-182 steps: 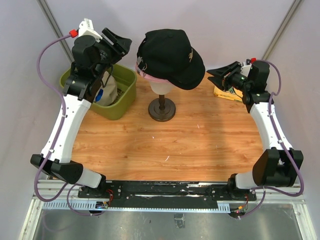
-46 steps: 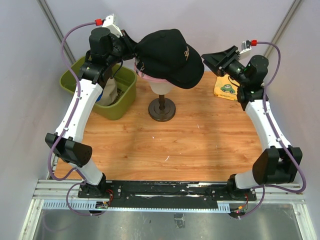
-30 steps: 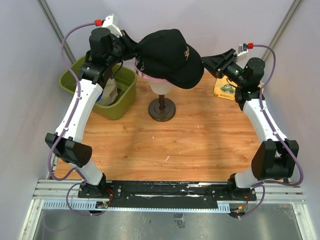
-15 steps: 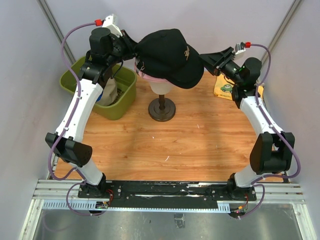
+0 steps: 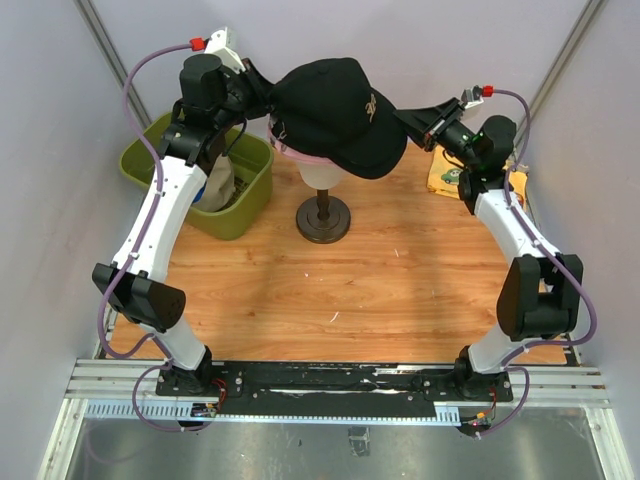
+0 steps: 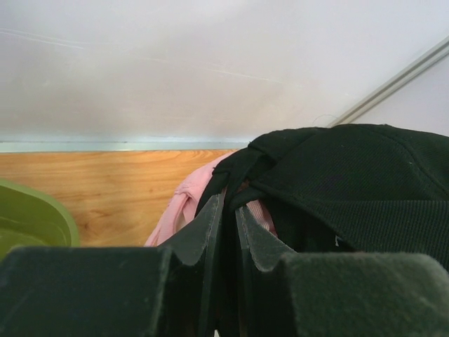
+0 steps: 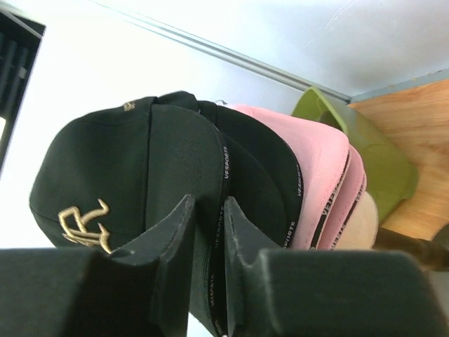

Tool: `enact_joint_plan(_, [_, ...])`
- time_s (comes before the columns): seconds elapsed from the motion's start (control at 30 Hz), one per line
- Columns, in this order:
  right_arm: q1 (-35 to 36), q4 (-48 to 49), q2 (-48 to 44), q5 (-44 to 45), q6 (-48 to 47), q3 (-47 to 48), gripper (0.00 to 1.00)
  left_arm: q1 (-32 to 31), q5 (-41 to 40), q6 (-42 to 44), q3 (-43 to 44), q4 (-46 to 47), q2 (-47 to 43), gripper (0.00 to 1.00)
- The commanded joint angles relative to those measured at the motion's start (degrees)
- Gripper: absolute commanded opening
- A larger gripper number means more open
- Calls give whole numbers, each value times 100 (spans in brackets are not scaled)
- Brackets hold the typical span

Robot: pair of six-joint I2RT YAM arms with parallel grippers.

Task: Stack the hats
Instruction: Stack the hat on the hat.

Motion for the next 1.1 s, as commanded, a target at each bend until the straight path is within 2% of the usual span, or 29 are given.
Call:
enact_joint_plan(0.0, [162,377,139,-163,304,261,9,40,-235,246,-205,-833,312,16])
enact_joint_plan(0.03, [159,360,149,-155,328,274,3,41,-277,258,-225,-852,309,16])
enact_joint_plan(0.07, [160,325,157,-147,341,292,1,36,-332,275,-235,-891,310,16])
enact_joint_plan(0.2, [100,3,187,-153,309,395,1,65,-556,338,-151,-1157,295,14])
enact_joint_plan(0.33, [-7,-396,183,-119,182,573,1,140,-614,329,-39,-1311,193,1])
enact_joint_plan(0.73, [-120,-606,392,43,577,1019,1,179,-502,200,597,-1412,7,1])
enact_joint_plan(1.07, [-197,-597,570,183,963,1433,1,199,-295,-35,661,-1194,-67,1])
